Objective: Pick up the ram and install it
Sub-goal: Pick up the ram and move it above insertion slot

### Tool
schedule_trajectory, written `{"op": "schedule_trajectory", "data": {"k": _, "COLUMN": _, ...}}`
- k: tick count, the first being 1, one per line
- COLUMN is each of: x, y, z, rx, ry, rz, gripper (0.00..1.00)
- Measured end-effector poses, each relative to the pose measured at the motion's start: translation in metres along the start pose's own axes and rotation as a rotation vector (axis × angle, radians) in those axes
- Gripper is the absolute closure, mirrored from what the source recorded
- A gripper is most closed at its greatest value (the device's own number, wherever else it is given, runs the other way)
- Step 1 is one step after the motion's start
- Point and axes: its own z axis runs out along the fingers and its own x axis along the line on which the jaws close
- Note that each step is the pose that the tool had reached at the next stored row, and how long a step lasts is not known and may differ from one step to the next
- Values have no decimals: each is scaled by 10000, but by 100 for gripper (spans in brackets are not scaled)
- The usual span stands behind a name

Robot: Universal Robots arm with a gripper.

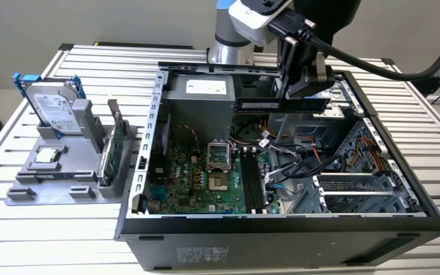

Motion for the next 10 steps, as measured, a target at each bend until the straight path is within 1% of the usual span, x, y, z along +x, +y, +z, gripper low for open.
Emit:
{"op": "schedule_trajectory", "data": {"k": 4, "x": -1, "y": 17, "z": 1, "rx": 0, "ry": 1, "rz": 0, "gripper": 100}}
{"op": "schedule_trajectory", "data": {"k": 10, "x": -1, "y": 19, "z": 1, "rx": 0, "ry": 0, "rz": 0, "gripper": 100}}
